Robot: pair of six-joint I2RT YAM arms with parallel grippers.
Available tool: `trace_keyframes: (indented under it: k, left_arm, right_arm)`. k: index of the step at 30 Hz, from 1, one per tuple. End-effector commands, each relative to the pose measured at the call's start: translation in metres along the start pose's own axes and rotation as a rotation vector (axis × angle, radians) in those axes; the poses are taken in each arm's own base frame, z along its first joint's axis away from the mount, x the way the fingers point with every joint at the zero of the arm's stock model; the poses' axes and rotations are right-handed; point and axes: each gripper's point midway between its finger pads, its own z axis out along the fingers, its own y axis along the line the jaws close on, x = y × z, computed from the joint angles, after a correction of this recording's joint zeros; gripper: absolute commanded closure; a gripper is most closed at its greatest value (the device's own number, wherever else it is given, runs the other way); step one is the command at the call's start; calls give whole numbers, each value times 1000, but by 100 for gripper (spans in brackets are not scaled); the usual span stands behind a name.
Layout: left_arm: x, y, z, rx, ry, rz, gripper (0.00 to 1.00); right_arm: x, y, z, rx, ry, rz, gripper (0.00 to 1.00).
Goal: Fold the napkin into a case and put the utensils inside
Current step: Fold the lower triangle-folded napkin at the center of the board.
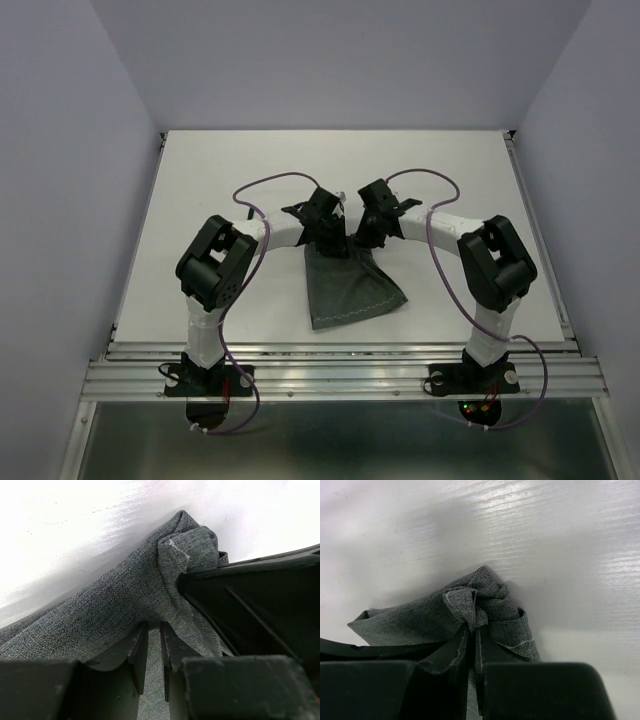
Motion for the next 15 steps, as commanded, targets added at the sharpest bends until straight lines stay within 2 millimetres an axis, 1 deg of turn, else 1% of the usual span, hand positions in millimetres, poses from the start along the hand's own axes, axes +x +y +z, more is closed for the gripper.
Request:
trace_keyframes:
  k: [1,2,3,6,7,9,10,11,12,13,14,15]
  left_arm:
    - [25,19,3,-45,69,17,72]
    - [26,18,3,-43,70,18,72]
    - [28,21,3,-46,73,16,72]
    - [33,22,4,-42,81,17,72]
    - [33,23,3,-41,83,17,72]
    - [35,22,3,-37,85,19,72]
    - [34,22,3,-35,84,18,72]
    - [33,21,3,-32,83,20,72]
    - [33,20,3,-30,82,23,72]
    - [32,19,3,-27,81,25,72]
    - [32,20,3,-28,80,24,72]
    - [32,20,3,-26,81,28,72]
  right_arm:
    - [-11,9,1,28,-63,39,99]
    - [-12,6,3,46,-67,47,99]
    - [-11,9,3,49,-67,42,99]
    - [-11,8,5,81,-79,42,99]
    - [-10,11,6,82,-80,39,99]
    - [-11,9,7,105,-83,51,99]
    - [-10,14,7,102,-88,47,99]
    - [-12,14,7,108,-93,51,99]
    - [-9,15,6,117,-89,50,99]
    - [-11,15,6,127,-99,54,99]
    - [-11,21,5,123,-102,50,99]
    - [-10,16,6,150,-99,60,99]
